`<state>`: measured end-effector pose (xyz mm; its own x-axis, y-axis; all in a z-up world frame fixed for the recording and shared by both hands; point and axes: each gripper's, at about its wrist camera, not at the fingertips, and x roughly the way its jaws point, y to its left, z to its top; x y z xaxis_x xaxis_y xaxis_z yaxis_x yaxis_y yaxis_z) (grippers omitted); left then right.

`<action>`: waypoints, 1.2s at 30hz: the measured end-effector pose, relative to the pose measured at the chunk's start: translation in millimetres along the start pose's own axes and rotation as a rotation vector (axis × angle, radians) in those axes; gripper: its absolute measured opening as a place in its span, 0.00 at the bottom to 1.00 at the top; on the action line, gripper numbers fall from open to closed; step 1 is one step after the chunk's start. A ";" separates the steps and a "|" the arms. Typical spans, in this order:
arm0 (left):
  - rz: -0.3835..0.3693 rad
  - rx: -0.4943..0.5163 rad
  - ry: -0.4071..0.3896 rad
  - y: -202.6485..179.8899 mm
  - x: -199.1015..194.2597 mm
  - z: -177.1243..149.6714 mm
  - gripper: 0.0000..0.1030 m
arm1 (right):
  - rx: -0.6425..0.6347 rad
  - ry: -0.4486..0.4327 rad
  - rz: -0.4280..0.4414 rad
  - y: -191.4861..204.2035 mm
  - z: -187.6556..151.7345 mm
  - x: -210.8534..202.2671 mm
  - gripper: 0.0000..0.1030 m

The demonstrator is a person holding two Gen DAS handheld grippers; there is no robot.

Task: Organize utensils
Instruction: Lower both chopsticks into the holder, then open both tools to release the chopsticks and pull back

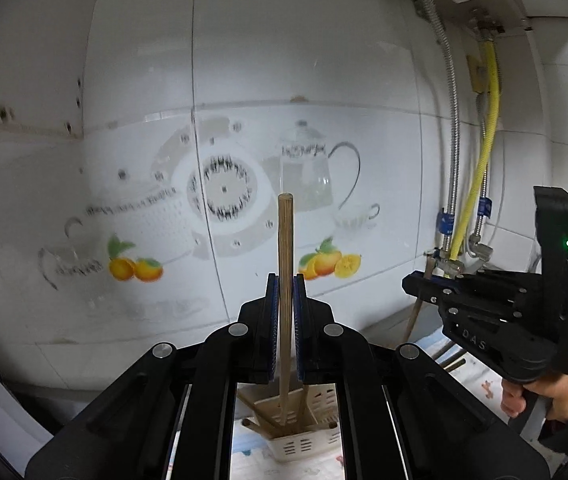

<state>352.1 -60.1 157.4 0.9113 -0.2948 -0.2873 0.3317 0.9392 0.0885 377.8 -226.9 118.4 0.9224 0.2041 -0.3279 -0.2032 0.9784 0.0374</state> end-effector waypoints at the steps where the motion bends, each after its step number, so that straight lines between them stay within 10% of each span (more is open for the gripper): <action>1: 0.004 -0.004 0.006 0.9 5.3 -4.2 0.06 | 0.002 0.003 0.001 -0.9 -1.5 2.4 0.06; 22: -0.002 -0.048 0.134 17.0 21.4 -46.0 0.09 | -0.041 0.057 -0.015 4.4 -24.8 4.2 0.08; 26: 0.012 -0.042 0.116 15.2 -0.4 -48.8 0.42 | -0.048 0.045 -0.025 5.1 -25.2 -18.1 0.20; 36: 0.024 -0.077 0.109 9.6 -61.9 -83.6 0.70 | -0.064 0.067 -0.044 21.9 -61.2 -78.7 0.43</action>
<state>278.4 -18.1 96.3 0.8856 -0.2549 -0.3883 0.2863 0.9578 0.0242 280.7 -223.5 87.3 0.9075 0.1559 -0.3902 -0.1851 0.9820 -0.0381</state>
